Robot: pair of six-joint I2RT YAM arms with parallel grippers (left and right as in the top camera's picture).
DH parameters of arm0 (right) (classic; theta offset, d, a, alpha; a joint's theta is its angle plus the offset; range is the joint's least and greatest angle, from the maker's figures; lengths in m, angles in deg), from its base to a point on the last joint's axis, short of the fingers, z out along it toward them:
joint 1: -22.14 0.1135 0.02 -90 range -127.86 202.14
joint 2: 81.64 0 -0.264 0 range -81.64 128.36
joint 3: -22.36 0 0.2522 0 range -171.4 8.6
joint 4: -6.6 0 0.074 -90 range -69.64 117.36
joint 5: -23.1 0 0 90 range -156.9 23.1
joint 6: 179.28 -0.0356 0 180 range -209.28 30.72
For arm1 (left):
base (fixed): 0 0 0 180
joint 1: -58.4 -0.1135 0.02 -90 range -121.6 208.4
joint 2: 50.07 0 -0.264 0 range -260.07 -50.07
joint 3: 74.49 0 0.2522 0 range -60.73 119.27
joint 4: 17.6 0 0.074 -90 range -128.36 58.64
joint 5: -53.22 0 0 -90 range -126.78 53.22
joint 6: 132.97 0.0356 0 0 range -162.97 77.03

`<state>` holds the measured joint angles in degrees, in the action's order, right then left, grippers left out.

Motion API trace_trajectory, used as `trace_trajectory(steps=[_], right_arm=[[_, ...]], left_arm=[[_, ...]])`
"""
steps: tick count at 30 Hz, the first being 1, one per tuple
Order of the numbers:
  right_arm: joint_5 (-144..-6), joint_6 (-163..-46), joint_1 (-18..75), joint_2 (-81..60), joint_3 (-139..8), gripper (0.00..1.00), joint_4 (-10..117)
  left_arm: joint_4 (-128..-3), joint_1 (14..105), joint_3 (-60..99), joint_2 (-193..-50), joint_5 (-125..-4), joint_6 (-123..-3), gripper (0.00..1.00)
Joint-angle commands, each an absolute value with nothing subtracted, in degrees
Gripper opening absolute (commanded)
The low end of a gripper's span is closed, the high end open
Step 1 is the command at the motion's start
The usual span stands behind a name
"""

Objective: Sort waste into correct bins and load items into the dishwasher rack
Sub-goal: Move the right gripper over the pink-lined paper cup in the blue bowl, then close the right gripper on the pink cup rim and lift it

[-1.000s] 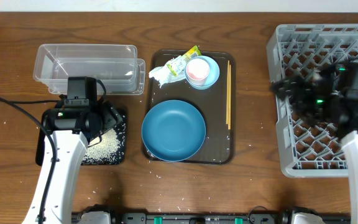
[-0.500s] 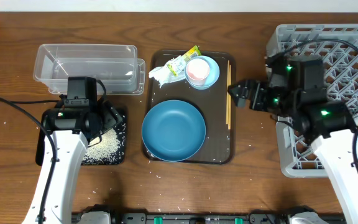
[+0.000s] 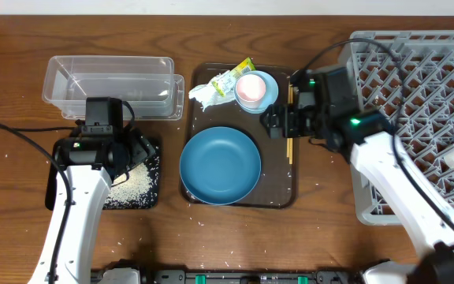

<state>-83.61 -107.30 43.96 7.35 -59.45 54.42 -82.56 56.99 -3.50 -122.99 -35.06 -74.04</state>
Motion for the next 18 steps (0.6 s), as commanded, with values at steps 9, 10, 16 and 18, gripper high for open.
trace_trajectory(steps=[9,10,16,18], right_arm=[[-76.28,-97.9,47.39,28.33,-95.64,0.92,75.34],[-75.63,-97.22,47.92,30.67,-99.21,0.92,77.26],[-66.08,-95.87,52.51,43.85,-113.98,0.92,82.51],[-63.52,-96.63,53.86,46.08,-114.53,0.91,81.55]], left_arm=[[-82.76,56.71,-2.47,-123.32,-34.36,-73.25,0.9],[-82.76,56.71,-2.47,-123.32,-34.36,-73.28,0.9],[-82.76,56.71,-2.47,-123.32,-34.36,-73.28,0.9],[-82.76,56.71,-2.47,-123.32,-34.36,-73.28,0.9]])
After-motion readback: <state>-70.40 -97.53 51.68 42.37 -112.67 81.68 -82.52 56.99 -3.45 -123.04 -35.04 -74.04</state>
